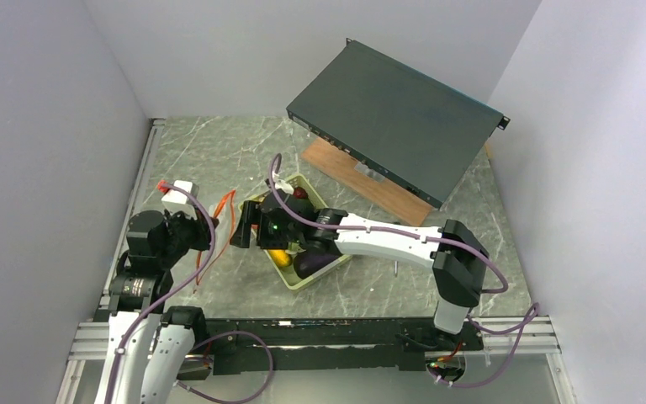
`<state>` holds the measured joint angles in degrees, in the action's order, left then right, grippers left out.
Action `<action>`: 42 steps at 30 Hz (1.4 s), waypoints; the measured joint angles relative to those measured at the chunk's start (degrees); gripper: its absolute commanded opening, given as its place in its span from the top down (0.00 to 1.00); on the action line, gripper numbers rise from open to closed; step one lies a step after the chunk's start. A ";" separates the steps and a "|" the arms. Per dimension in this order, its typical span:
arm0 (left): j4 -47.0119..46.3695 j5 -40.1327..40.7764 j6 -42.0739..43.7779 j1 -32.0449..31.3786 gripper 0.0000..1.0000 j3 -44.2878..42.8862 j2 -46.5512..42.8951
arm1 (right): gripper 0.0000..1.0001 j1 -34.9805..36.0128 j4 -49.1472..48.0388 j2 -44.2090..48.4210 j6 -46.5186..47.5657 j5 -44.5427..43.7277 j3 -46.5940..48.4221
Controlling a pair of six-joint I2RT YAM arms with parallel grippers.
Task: Place the food in the zip-top bag and seal the zipper
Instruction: Open the zipper of the food storage bag at the center of the board.
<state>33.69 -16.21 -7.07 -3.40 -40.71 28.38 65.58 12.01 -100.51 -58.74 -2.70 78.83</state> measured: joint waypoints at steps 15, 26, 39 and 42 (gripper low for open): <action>0.04 2.34 -0.02 -3.17 1.00 0.00 -0.04 | 0.25 1.18 0.92 1.90 0.22 -6.67 0.31; 0.13 3.23 -0.02 -4.52 1.00 0.00 -0.55 | 0.44 1.40 0.81 -1.25 0.31 -7.26 5.97; 1.75 11.72 -0.50 -7.98 0.31 -0.02 -0.55 | 1.00 2.71 3.80 -6.05 -2.43 -6.45 8.57; 1.90 14.84 -1.03 -9.79 0.29 -0.04 -0.55 | 1.00 2.97 7.17 -6.10 -3.56 -8.76 11.39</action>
<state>35.59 -1.37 -8.10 -13.19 -40.75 27.83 68.55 19.18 -106.61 -62.30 -11.46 90.21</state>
